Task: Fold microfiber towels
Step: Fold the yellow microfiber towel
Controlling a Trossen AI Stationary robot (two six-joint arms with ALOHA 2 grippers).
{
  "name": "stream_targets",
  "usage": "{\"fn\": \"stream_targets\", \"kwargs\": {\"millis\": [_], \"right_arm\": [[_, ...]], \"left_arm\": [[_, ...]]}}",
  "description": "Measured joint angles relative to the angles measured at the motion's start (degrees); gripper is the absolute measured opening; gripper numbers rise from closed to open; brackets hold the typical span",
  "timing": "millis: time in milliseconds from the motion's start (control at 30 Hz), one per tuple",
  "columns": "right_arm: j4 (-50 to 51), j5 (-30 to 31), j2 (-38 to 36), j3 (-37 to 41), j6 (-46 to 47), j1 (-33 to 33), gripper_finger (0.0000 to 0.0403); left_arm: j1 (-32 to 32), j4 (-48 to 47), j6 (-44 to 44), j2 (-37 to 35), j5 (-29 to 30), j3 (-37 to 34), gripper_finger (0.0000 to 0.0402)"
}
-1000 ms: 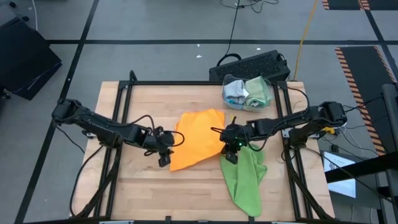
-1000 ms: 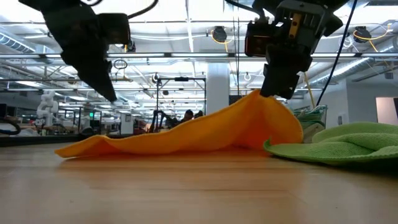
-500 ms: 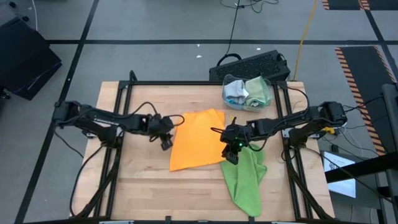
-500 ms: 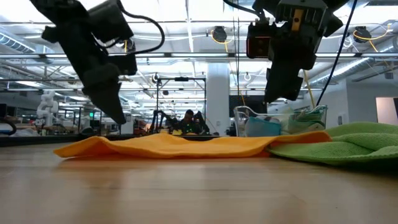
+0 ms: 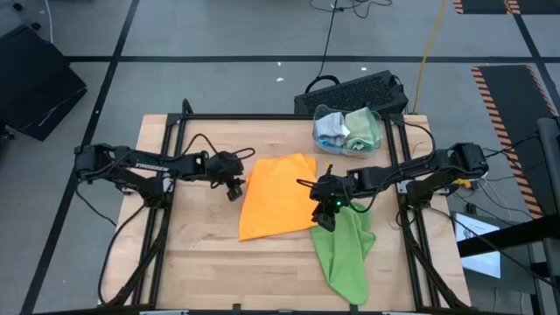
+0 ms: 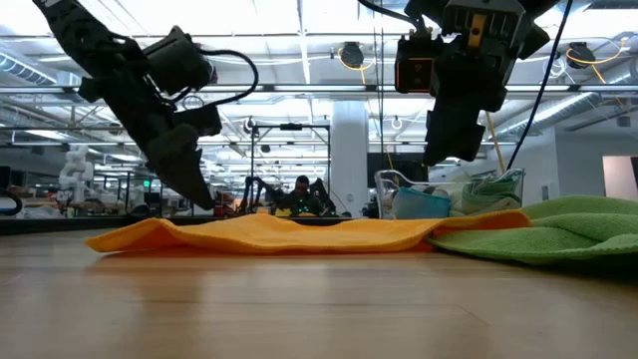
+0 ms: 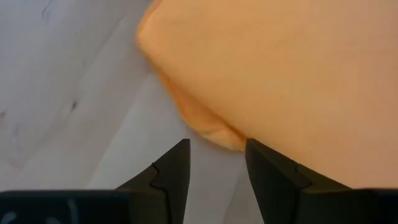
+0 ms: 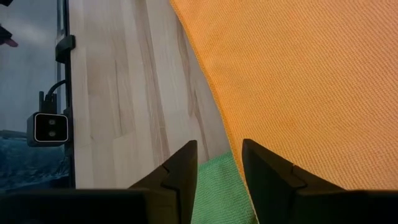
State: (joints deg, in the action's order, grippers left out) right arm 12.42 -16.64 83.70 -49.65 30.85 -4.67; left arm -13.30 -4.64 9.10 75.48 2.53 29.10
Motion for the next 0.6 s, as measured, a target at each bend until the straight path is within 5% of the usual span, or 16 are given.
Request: {"fn": "stream_targets", "kwargs": {"millis": [600], "right_arm": [[-0.63,0.00,0.00,0.00,-0.45,0.07,0.0121]], "left_arm": [[-0.09,17.37,6.55,9.77,-0.04,-4.24,0.0157]]}}
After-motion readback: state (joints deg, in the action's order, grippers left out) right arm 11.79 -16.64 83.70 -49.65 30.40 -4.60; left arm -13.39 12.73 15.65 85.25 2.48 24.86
